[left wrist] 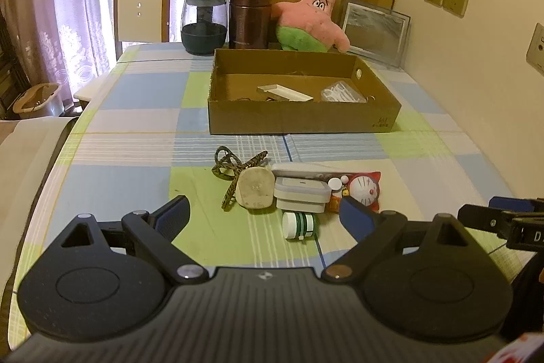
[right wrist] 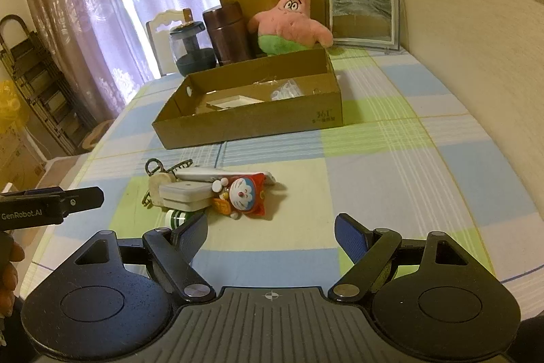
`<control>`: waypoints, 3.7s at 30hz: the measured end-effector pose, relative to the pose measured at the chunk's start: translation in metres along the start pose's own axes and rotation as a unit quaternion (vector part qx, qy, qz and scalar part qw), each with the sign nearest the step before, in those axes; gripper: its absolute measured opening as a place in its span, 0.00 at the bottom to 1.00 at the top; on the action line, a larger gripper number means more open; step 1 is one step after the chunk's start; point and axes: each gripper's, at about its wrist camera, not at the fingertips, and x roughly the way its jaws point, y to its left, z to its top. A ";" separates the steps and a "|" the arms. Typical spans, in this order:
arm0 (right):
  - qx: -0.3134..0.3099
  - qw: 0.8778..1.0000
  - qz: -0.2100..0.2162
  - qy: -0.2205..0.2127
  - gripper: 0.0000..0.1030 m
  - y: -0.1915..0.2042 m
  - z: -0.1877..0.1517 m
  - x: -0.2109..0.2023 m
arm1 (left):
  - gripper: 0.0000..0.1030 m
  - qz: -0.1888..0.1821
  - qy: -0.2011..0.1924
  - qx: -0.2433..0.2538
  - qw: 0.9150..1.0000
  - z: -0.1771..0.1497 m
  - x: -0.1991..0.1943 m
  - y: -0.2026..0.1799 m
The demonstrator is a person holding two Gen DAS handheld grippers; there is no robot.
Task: Organize rigid objects
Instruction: 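Withdraw both tools from the box back toward the table, then grasp the green-and-white cylinder with the left gripper while the right grasps the Doraemon figure, then carry the cylinder and Doraemon figure in both grippers over the cardboard box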
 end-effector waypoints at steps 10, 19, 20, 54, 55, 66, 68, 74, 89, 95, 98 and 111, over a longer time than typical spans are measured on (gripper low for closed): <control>-0.004 1.000 0.006 0.012 0.77 -0.002 -0.003 0.011 | 0.90 -0.012 0.015 0.011 1.000 -0.006 0.011 0.000; -0.015 1.000 0.008 0.025 0.77 -0.008 -0.006 0.030 | 0.89 -0.024 0.035 0.028 0.999 -0.010 0.036 -0.004; -0.015 0.999 0.008 0.027 0.77 -0.009 -0.006 0.033 | 0.89 -0.023 0.036 0.029 0.999 -0.011 0.039 -0.005; -0.060 0.995 0.060 0.060 0.77 -0.020 0.011 0.121 | 0.26 -0.019 0.080 0.046 0.996 -0.033 0.121 -0.021; -0.068 0.993 0.069 0.062 0.77 -0.018 0.013 0.125 | 0.26 -0.019 0.081 0.047 0.995 -0.033 0.120 -0.018; -0.040 0.985 0.143 0.086 0.64 -0.020 0.024 0.166 | 0.26 -0.009 0.076 0.034 0.996 -0.037 0.107 0.003; -0.030 0.984 0.150 0.089 0.55 -0.022 0.025 0.170 | 0.26 -0.009 0.076 0.030 0.997 -0.036 0.106 0.005; -0.022 0.984 0.154 0.092 0.45 -0.024 0.023 0.166 | 0.26 -0.009 0.073 0.029 0.997 -0.034 0.103 0.005; -0.055 0.998 0.026 0.025 0.44 -0.017 0.001 0.100 | 0.26 -0.023 0.060 0.037 0.997 -0.024 0.086 -0.012; -0.051 0.998 0.022 0.017 0.44 -0.016 0.005 0.086 | 0.26 -0.026 0.048 0.038 0.998 -0.016 0.077 -0.014; -0.052 0.998 0.021 0.011 0.44 -0.015 0.010 0.080 | 0.26 -0.026 0.041 0.041 0.998 -0.011 0.072 -0.015; -0.072 0.997 0.026 -0.012 0.44 -0.006 0.052 0.077 | 0.26 -0.038 0.017 0.049 0.998 0.025 0.069 -0.012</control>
